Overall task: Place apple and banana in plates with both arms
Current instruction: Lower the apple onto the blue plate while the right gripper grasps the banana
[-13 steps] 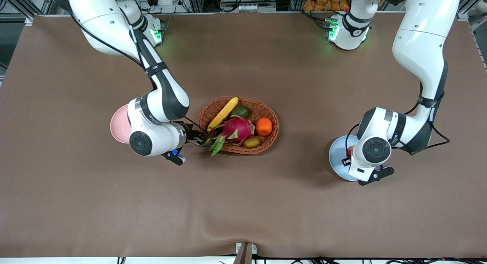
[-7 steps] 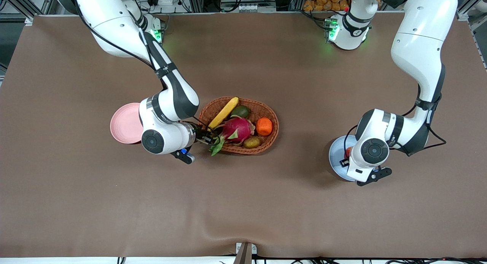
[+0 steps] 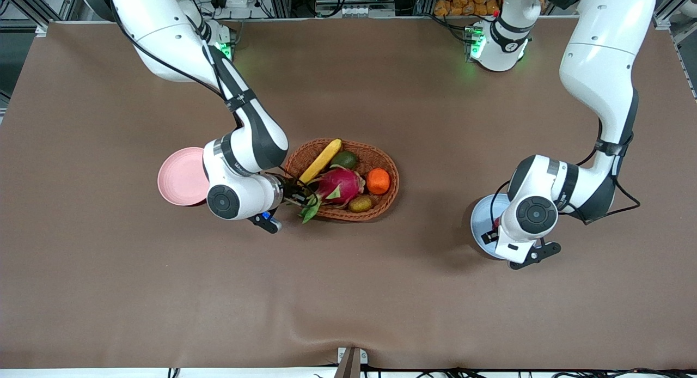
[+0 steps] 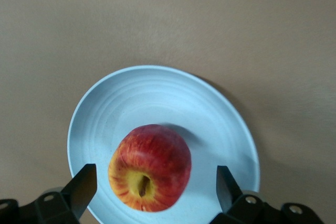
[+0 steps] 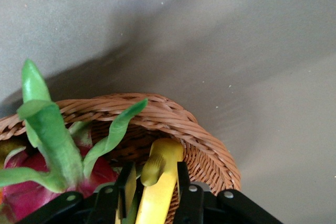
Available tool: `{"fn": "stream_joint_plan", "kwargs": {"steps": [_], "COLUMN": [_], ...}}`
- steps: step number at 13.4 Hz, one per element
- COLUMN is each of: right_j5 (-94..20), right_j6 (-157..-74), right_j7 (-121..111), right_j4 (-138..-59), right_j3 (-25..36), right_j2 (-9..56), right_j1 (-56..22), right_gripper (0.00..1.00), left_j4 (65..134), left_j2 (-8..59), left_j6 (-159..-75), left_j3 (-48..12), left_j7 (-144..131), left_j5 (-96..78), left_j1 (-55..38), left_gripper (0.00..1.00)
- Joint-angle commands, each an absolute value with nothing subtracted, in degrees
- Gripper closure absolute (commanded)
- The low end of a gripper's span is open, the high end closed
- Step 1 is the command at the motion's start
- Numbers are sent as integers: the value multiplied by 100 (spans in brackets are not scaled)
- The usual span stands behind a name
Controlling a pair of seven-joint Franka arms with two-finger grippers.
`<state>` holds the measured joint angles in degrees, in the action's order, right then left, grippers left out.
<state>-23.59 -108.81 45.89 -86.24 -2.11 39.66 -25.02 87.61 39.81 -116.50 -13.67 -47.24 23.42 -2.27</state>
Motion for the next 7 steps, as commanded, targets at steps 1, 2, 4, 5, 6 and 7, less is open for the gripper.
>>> {"fn": "stream_joint_plan", "kwargs": {"steps": [1, 2, 4, 5, 6, 7], "right_j5": [-2479, -2479, -2479, -2470, -2470, -2470], "right_j6": [-10960, -10960, -10969, -10969, -10969, -11021], "right_j7": [4676, 4676, 4676, 4676, 4676, 4676], "right_j4": [-8578, -8578, -8578, -8578, -8578, -8578], "right_j3": [-167, -167, -167, -167, -167, -167], "right_j2": [4060, 4061, 4078, 4078, 4078, 4096], "right_j1": [-2593, -2584, -2566, -2558, -2558, -2566], "right_gripper": [67, 73, 73, 73, 73, 73], "left_j4": [8728, 8658, 8500, 8490, 8490, 8490], "left_j2": [3657, 3621, 3560, 3473, 3393, 3323], "left_j6": [-11347, -11225, -10970, -10899, -10881, -10837], "left_j3": [-1494, -1538, -1739, -1810, -1837, -1837], "left_j7": [-4808, -4808, -4773, -4764, -4764, -4755], "left_j5": [2408, 2408, 2408, 2408, 2400, 2399], "left_j1": [-272, -272, -194, -176, -176, -176], "left_gripper": [0, 0, 0, 0, 0, 0]}}
